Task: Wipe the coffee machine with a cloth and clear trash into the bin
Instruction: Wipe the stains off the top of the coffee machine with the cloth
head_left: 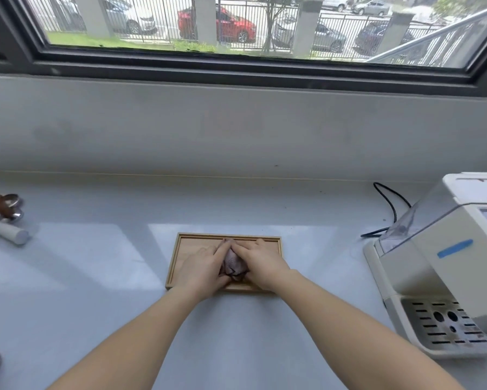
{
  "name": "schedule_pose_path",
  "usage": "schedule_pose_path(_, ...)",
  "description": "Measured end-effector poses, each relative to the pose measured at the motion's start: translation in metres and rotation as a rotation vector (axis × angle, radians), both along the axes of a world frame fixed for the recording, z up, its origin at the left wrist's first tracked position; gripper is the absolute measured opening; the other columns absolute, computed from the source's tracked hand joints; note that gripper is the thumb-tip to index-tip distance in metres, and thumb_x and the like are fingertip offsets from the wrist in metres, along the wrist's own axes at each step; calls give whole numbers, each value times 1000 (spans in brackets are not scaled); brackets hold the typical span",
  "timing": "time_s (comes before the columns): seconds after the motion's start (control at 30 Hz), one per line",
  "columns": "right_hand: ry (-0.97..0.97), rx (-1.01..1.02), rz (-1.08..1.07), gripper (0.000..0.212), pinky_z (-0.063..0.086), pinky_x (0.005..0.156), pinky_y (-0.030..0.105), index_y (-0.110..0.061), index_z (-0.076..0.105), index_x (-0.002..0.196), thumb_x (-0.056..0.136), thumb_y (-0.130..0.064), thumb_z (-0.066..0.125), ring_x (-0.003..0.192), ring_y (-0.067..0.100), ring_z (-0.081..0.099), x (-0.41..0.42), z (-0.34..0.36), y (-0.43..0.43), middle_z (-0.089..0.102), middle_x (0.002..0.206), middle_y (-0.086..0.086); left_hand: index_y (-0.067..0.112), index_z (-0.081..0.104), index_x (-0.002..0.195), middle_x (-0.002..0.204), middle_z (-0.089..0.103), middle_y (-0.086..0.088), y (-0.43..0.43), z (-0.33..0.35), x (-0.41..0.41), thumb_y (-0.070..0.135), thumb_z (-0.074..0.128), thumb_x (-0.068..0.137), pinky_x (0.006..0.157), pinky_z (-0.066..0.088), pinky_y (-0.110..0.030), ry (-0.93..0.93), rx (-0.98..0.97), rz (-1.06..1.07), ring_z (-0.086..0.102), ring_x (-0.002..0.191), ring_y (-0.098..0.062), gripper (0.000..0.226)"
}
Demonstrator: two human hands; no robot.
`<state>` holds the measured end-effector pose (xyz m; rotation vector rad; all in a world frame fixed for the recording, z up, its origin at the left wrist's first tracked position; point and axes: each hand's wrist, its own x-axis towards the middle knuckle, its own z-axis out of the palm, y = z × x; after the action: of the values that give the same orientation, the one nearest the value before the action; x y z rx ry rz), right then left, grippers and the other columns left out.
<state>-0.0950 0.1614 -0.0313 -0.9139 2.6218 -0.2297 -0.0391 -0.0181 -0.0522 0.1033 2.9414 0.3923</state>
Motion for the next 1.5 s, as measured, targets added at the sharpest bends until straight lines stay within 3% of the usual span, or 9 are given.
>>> schedule_pose_path(0.13,-16,-42,-18,79,45,99,46,-33,31,151,81,-12,62,121,32,47,-7,-2,-1,50,143,1,36,40,141,110,63,2,-3,-5,-4,41,62,78,74,45,-36,48,31,3,56,105,-25,67)
schedule_pose_path(0.3,-46,-119,-69,65,50,91,40,-31,49,140,79,-20,68,117,29,56,-15,4,-4,62,126,5,37,53,128,100,68,5,-10,1,-15,30,66,76,73,48,-36,52,175,3,61,96,-23,54)
schedule_pose_path(0.5,-40,-125,-99,36,53,77,39,-23,61,109,74,-28,71,94,27,62,-17,24,8,69,100,2,41,59,115,82,67,13,-8,21,-23,33,69,73,69,53,-35,19,274,12,61,79,-14,43)
schedule_pose_path(0.73,-51,-185,-185,34,38,61,27,-24,61,101,70,-23,75,80,21,55,-9,63,43,67,87,-1,41,61,107,79,67,14,17,55,-35,43,79,73,64,51,-29,9,362,-80,61,72,-9,39)
schedule_pose_path(0.83,-34,-209,-235,34,34,52,24,-25,62,100,70,-24,76,76,19,54,-1,78,61,67,84,-2,41,62,106,72,67,13,34,70,-37,37,79,73,62,53,-31,2,385,-119,61,62,-8,37)
schedule_pose_path(1.03,-21,-249,-335,28,47,45,29,-26,59,93,69,-27,74,70,20,60,14,105,95,67,76,-3,39,62,103,67,63,12,67,95,-39,37,80,73,59,50,-31,60,408,-233,53,57,-9,35)
schedule_pose_path(1.2,56,-244,-408,29,56,58,40,-26,61,95,70,-28,77,74,23,62,29,125,117,68,77,-3,36,63,100,63,58,13,92,117,-40,35,81,73,61,50,-33,136,407,-342,52,61,-13,32)
schedule_pose_path(1.37,182,-219,-470,34,46,61,30,-23,65,100,69,-30,79,78,23,62,48,151,137,72,82,-1,36,65,99,64,57,14,115,142,-40,35,82,71,57,43,-26,215,404,-440,49,59,-2,33)
schedule_pose_path(1.5,240,-219,-540,33,46,56,29,-25,64,99,70,-28,78,75,23,61,65,179,159,70,84,-2,42,63,99,68,65,15,137,170,-36,34,80,73,52,45,-16,197,471,-526,58,56,-6,32)
